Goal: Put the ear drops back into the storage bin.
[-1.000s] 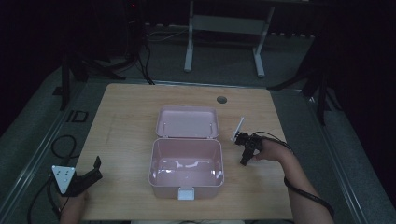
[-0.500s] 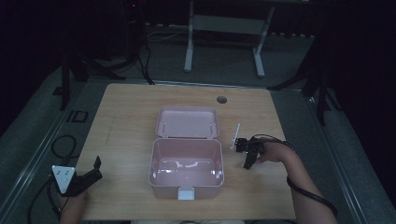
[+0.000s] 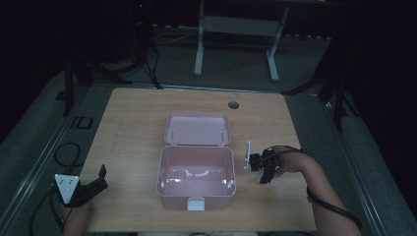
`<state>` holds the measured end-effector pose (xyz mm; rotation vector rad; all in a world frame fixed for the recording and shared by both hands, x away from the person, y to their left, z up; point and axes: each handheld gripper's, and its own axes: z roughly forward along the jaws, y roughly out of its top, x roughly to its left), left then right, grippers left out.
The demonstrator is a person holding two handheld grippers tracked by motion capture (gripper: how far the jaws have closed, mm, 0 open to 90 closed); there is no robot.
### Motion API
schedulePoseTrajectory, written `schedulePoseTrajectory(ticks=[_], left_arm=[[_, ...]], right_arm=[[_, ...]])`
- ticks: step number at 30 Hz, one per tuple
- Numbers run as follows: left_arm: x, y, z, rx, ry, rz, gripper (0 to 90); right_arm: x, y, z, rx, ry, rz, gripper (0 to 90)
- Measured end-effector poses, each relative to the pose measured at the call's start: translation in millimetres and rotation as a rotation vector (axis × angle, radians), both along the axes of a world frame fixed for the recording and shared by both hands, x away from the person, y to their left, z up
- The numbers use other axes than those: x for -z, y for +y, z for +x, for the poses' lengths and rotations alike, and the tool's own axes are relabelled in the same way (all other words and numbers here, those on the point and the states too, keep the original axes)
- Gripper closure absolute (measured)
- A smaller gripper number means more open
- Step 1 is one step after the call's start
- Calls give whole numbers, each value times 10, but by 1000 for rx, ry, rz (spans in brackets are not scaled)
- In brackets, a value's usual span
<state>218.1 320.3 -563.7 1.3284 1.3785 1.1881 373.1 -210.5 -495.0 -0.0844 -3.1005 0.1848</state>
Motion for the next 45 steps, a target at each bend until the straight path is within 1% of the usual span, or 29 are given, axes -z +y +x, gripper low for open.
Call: schedulePoseTrajectory(ticks=[3,8,13,17,22,31,45], left_arm=[[0,-2,-1,0,0,2,5],[0,-1,-1,-1,0,2,5],[0,1,0,-2,0,-3,5],[0,2,1,-2,1,-5,5],[0,0,0,-2,-1,-1,5],[0,3,2,-4,0,-7,5],[0,1,1,-5,-1,-5,5]], right_arm=[[-20,17,-75,-28,-19,-25,597],[-60,16,-187,-76,-6,-13,597],[-70,15,-236,-76,7,-37,597],[-86,36,-272,-80,11,-27,597],[-116,63,-298,-79,28,-14,597],[-219,95,-333,-68,23,-2,597],[-423,129,-380,-53,10,-7,597]])
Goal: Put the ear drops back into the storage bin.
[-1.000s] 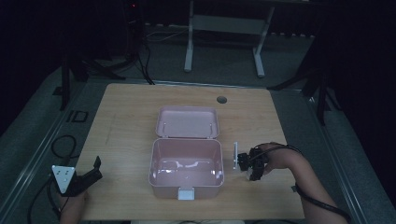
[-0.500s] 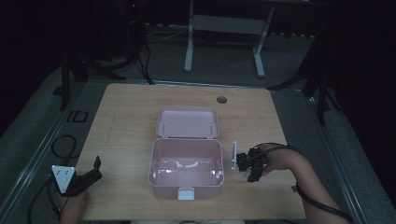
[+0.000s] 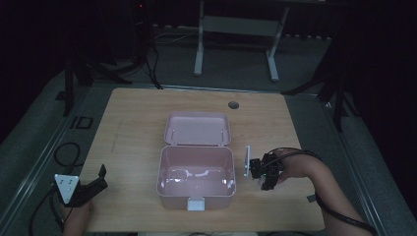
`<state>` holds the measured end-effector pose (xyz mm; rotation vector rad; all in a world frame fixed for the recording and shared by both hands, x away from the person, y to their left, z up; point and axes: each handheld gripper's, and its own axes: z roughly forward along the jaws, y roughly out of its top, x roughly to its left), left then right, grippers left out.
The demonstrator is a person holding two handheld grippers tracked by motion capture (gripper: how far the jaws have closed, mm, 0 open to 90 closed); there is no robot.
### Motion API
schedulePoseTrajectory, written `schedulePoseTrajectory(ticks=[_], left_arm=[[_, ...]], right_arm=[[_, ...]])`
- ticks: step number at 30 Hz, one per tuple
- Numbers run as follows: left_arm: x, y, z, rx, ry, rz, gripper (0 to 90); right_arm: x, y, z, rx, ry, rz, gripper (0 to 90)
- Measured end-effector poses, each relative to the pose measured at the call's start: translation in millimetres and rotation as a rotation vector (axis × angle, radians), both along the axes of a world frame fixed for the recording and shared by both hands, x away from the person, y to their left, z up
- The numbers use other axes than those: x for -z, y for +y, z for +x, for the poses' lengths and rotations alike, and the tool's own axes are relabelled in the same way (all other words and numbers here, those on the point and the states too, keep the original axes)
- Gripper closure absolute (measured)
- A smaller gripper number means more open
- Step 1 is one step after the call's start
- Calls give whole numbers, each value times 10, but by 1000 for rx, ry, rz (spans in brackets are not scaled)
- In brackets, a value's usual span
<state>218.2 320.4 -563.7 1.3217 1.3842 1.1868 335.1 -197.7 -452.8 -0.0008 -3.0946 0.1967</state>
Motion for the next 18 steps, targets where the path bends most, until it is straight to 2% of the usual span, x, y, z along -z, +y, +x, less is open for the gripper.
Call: schedulePoseTrajectory(ticks=[11,18], left_arm=[[0,0,0,0,0,0,5],[1,-1,0,0,-1,-1,5]], right_arm=[[-143,7,7,29,8,-14,597],[-314,54,15,24,-3,-15,597]])
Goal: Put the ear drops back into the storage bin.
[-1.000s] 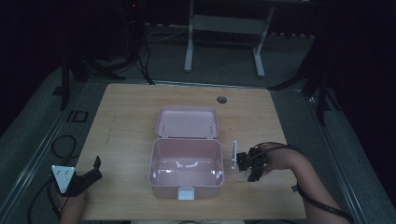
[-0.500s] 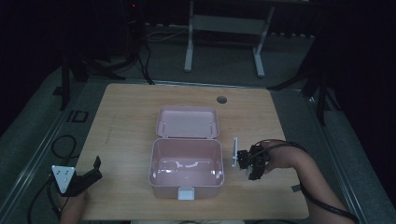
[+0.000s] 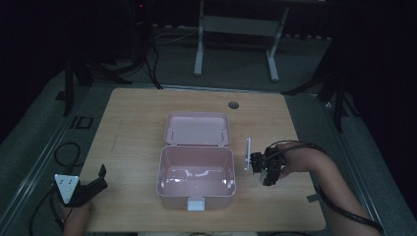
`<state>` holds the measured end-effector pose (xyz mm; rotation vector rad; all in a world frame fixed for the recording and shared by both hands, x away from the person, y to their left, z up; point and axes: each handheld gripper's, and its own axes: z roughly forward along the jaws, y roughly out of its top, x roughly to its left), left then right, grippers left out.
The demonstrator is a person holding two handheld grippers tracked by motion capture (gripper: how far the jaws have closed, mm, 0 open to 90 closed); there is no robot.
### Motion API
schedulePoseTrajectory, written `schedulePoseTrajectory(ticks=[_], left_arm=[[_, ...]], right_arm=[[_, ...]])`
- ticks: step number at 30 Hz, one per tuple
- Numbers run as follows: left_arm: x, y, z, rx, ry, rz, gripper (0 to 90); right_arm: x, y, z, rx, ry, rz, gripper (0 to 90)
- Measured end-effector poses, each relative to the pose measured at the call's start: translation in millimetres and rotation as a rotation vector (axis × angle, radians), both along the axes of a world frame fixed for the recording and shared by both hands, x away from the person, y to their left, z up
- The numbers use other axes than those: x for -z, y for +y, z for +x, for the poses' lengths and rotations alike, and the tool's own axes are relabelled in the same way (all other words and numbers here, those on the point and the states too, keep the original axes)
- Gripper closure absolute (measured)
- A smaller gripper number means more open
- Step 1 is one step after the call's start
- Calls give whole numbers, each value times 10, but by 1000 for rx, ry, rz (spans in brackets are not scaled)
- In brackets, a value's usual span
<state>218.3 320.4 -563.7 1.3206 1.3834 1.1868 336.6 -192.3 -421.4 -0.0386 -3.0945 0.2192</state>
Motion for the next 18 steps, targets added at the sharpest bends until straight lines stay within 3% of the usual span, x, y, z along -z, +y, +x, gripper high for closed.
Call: schedulePoseTrajectory(ticks=[4,18], left_arm=[[0,0,0,0,0,-1,5],[0,0,3,3,0,-3,5]], right_arm=[[-157,43,12,3,-16,2,597],[-409,183,23,15,-45,0,597]])
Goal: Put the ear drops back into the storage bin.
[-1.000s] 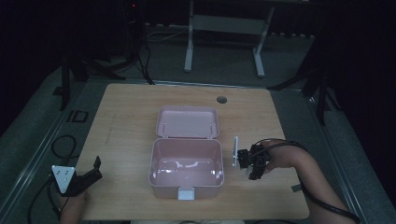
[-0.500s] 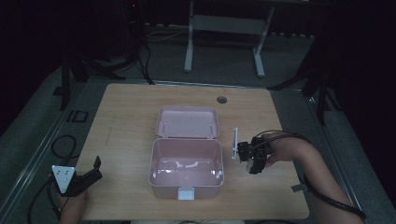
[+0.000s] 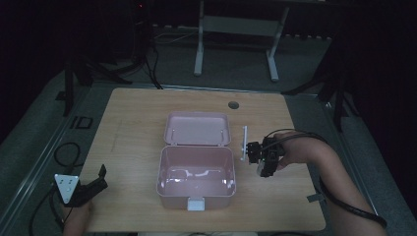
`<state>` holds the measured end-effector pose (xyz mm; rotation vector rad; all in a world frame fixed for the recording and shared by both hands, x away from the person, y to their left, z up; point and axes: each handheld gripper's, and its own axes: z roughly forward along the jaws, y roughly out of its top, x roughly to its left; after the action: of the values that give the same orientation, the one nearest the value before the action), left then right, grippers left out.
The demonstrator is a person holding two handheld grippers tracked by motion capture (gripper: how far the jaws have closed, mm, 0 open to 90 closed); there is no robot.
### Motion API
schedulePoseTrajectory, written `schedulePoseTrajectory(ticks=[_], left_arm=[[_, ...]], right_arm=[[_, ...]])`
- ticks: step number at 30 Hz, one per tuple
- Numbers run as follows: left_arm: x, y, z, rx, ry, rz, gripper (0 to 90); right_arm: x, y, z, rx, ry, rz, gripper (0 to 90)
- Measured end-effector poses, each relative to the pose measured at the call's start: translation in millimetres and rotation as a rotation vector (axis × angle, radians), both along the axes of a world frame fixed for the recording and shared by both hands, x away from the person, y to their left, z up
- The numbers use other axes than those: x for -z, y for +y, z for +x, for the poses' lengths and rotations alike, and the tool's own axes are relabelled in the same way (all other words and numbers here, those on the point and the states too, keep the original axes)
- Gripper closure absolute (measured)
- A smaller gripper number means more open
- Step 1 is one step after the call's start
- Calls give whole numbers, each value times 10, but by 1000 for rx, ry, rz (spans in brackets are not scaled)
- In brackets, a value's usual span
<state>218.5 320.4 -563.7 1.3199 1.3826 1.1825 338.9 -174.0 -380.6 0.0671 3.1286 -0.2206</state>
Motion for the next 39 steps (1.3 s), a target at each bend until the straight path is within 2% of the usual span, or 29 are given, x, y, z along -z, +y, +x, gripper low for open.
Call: schedulePoseTrajectory(ticks=[13,23,39], left_arm=[[0,2,-3,-1,0,2,5],[0,6,-3,1,1,-1,5],[-1,10,-3,3,2,-2,5]], right_arm=[[-104,247,-17,-31,-3,14,597],[-160,529,-51,-74,5,37,597],[-68,967,-86,-163,28,34,597]])
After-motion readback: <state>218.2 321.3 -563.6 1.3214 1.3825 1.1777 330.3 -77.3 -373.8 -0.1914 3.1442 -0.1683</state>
